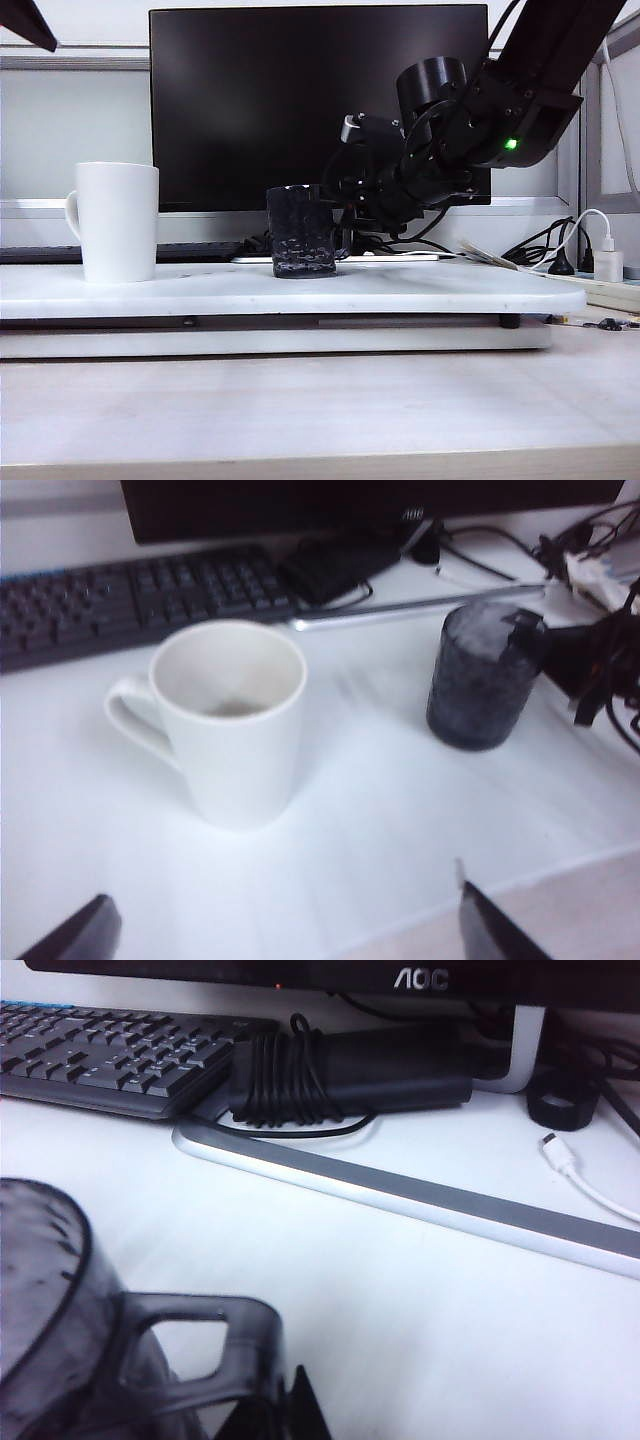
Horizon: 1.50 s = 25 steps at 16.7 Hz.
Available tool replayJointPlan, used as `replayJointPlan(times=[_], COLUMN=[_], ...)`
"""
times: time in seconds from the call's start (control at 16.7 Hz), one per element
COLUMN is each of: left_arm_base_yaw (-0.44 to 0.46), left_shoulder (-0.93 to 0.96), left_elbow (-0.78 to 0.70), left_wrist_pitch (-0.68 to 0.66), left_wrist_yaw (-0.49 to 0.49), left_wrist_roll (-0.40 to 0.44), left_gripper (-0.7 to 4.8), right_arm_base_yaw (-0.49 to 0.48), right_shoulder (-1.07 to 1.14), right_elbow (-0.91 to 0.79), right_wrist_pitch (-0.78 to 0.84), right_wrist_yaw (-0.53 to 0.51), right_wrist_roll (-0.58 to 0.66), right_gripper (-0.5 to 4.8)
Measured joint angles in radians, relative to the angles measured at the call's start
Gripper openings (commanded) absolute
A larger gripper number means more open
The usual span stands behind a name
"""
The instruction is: Carefully pick up the black cup and pour some water from the black cup into the white cup.
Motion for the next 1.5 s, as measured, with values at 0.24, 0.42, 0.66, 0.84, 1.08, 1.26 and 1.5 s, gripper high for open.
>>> replayJointPlan(times=[0.24,0.42,0.66,0.84,1.08,1.26,1.5], left_arm_base_yaw=[0.000,0.000,0.000,0.000,0.000,0.000,0.000], left_shoulder=[0.000,-0.001,-0.001,-0.001,-0.001,-0.001,-0.027], left_elbow=[0.000,0.000,0.000,0.000,0.000,0.000,0.000], left_wrist_pitch=[-0.033,-0.045,-0.059,-0.064,-0.066,-0.066,-0.055], left_wrist_yaw=[0.000,0.000,0.000,0.000,0.000,0.000,-0.008], left_wrist_roll=[0.000,0.000,0.000,0.000,0.000,0.000,0.000], left_gripper=[4.79,4.79,4.79,4.79,4.79,4.79,4.79], right_arm_base_yaw=[-0.010,-0.012,-0.012,-0.012,-0.014,-0.013,-0.013], right_shoulder=[0.021,0.030,0.030,0.030,0.038,-0.010,-0.243], right_elbow=[0.005,0.007,0.007,0.007,0.002,-0.003,-0.003], right_wrist_pitch=[0.017,0.023,0.023,0.007,-0.026,-0.069,-0.317], right_wrist_yaw=[0.000,0.000,0.000,0.002,-0.001,-0.001,-0.002], right_wrist_roll=[0.008,0.013,0.014,0.008,0.006,0.006,-0.090], right_gripper=[-0.02,-0.02,0.00,2.76,2.76,2.75,2.75])
